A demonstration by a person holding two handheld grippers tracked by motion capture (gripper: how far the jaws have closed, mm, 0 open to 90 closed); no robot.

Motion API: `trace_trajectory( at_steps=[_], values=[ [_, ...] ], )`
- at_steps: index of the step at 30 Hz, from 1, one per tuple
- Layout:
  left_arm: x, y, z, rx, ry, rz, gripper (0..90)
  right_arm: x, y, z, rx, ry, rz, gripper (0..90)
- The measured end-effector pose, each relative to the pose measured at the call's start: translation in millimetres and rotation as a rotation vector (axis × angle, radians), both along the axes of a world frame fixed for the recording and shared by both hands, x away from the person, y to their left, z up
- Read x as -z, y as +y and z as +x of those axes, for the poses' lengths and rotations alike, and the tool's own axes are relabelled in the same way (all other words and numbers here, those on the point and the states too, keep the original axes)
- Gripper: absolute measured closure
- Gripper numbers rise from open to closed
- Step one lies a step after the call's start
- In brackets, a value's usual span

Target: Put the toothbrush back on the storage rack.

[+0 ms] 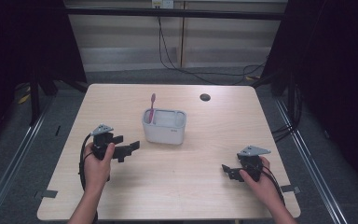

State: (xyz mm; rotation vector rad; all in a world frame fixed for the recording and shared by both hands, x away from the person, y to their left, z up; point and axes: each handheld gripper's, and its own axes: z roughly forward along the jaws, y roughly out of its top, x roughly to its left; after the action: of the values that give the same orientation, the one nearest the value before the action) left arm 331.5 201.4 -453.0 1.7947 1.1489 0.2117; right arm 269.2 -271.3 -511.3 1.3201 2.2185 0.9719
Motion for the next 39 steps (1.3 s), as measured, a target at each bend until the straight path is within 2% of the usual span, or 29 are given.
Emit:
trace_trajectory(
  at_steps=[16,29,34,39],
  values=[
    [25.7,16.7,-12.1,0.028,0.022,0.065,18.0,0.0,0.0,0.0,0.000,0.001,0.000,18.2],
    [34.9,21.3,-20.4,0.053,0.024,0.106,18.1,0.0,0.0,0.0,0.000,0.001,0.000,18.2],
    [38.0,22.9,-22.9,0.068,0.023,0.145,18.2,0.0,0.0,0.0,0.000,0.001,0.000,18.2],
    [39.5,22.7,-25.3,0.072,0.028,0.153,18.1,0.0,0.0,0.0,0.000,0.001,0.000,18.2]
  ],
)
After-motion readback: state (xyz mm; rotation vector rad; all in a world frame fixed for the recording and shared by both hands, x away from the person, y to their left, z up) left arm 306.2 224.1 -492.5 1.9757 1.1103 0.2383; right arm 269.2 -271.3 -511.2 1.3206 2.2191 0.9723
